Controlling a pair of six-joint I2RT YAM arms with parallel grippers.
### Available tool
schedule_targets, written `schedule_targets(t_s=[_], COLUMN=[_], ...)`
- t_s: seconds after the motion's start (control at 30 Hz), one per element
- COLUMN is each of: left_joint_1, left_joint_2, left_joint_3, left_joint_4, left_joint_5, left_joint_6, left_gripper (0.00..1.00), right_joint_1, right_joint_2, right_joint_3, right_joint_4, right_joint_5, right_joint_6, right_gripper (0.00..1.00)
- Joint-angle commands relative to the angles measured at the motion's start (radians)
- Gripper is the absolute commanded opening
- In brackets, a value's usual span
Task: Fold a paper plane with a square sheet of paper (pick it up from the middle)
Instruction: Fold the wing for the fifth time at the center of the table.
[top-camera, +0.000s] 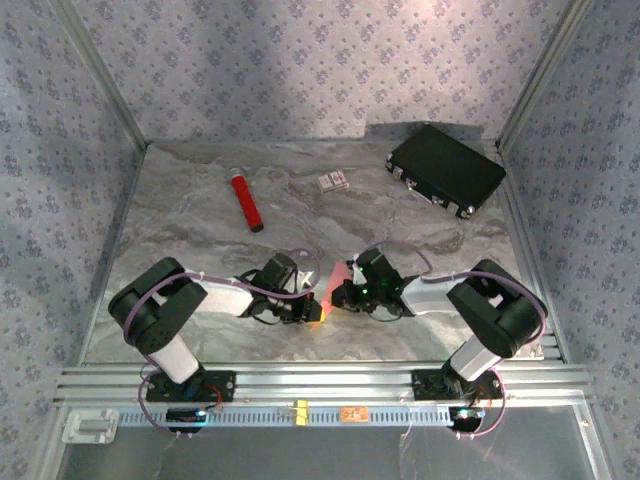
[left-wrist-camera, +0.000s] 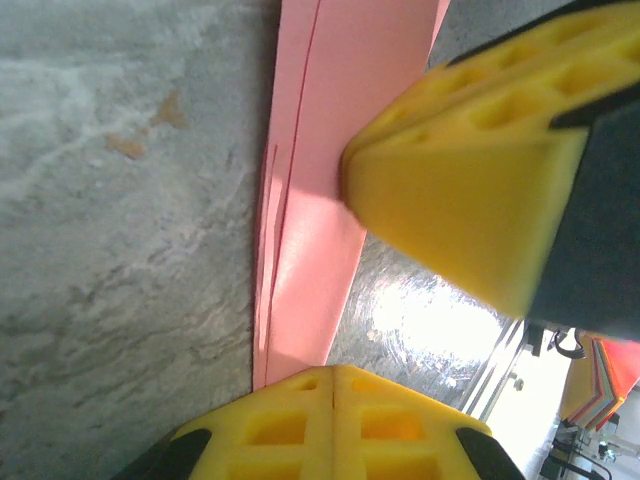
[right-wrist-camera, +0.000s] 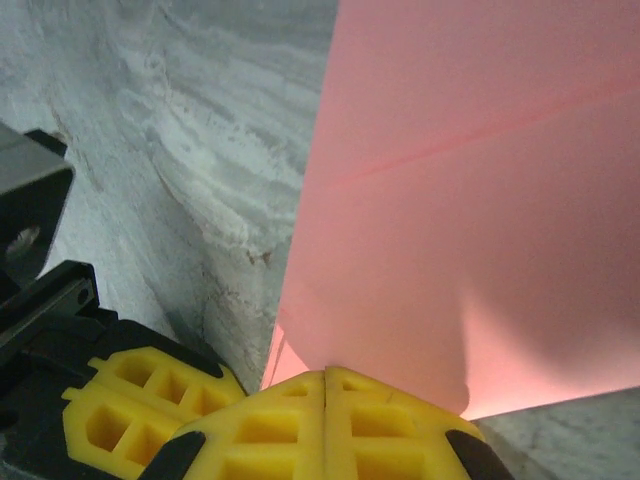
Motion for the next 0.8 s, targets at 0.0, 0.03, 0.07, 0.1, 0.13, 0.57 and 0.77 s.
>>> schedule_targets(t_s=[0.0, 0.03, 0.07, 0.1, 0.13, 0.57, 0.77], left_joint_1=[-0.011, -0.012, -0.011, -0.012, -0.012, -0.010, -0.010], left_joint_2=[0.049, 0.049, 0.050, 0.050, 0.051, 0.053, 0.052], left_joint_3=[-0.038, -0.038, -0.038, -0.038, -0.038, -0.035, -0.035], left_joint_4=[-0.061, -0.061, -0.062, -0.062, -0.061, -0.056, -0.058], left_joint_5=[-0.053, -0.053, -0.053, -0.054, -0.055, -0.053, -0.053], left_joint_6=[0.005, 0.005, 0.004, 0.005, 0.004, 0.004, 0.003], left_gripper=[0.00, 0.00, 0.00, 0.00, 0.00, 0.00, 0.00], right_joint_1=[-0.016, -0.013, -0.007, -0.002, 0.005, 0.078, 0.014], right_joint_2=[-0.030, -0.047, -0.061, -0.071, -0.080, 0.015, 0.046], right_joint_3=[0.011, 0.015, 0.017, 0.015, 0.011, -0.018, -0.045], right_joint_4=[-0.045, -0.055, -0.056, -0.054, -0.052, -0.014, 0.046], right_joint_5=[0.037, 0.032, 0.025, 0.018, 0.013, 0.014, 0.020], right_joint_6=[-0.022, -0.027, -0.030, -0.030, -0.028, 0.007, 0.022], right_gripper=[0.04, 0.05, 0.05, 0.05, 0.05, 0.05, 0.05])
